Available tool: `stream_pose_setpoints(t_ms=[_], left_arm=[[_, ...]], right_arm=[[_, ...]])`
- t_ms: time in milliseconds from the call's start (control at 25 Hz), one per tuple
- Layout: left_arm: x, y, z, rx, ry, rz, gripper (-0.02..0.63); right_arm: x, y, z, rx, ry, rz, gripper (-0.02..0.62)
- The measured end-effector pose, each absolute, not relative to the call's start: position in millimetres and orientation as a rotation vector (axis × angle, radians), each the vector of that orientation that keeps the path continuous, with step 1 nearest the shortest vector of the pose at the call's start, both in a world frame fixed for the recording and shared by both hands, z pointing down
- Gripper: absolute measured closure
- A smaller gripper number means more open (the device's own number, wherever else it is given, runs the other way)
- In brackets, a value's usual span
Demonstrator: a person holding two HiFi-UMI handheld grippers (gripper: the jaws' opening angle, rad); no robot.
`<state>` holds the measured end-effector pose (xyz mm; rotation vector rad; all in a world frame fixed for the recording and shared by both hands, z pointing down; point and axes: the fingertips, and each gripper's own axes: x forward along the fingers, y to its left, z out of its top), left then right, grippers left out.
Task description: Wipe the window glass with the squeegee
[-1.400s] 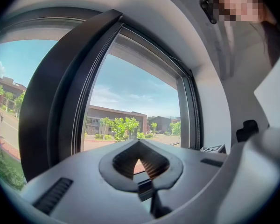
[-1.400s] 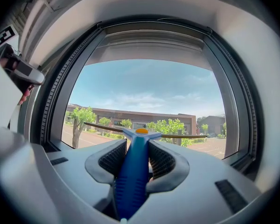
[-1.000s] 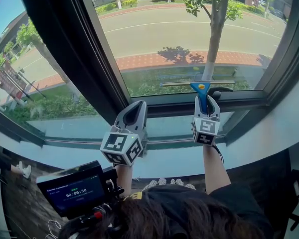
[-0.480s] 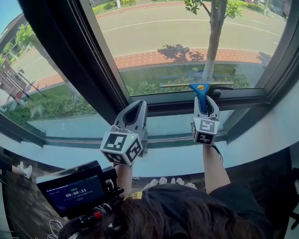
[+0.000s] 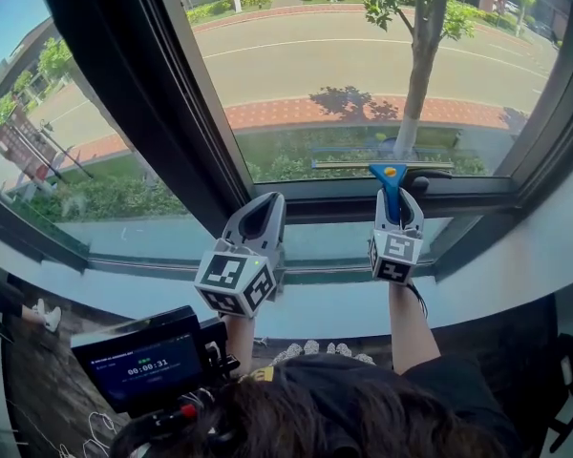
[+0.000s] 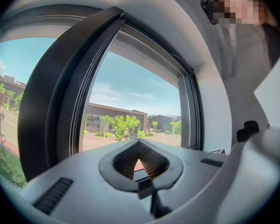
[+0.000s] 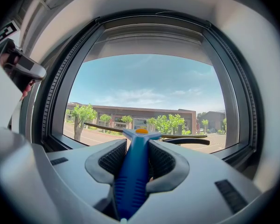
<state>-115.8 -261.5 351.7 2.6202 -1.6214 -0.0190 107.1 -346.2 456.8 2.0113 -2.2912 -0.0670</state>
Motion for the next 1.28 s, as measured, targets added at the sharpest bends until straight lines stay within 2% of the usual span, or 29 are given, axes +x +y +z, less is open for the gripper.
stream_pose_setpoints(t_ms=[400,640,1120,1280], left_arm=[[-140.0,-262.4,357.1,2.562,-1.712,-0.028,0.604],[-104.0,-255.6,366.4,2.554,-1.756,0.006,0.604],[-143.4,-260.6,372.1,2.599,-1.647,-0.035,0.604],[-152.6,-255.3,375.3,2.648,-1.569,-0.025,0.604]], right_arm=[[88.3,-338.1,439.2,1.992,-2.348,-0.149,0.454],[116.1,-331.5,433.8,1.97,-2.366,-0.183,0.454],[47.0,-325.3,363.3,1.972,-2.479,-0.161,0.454],[29.3,-318.7,337.6,1.984,-2.464,-0.252,0.454]])
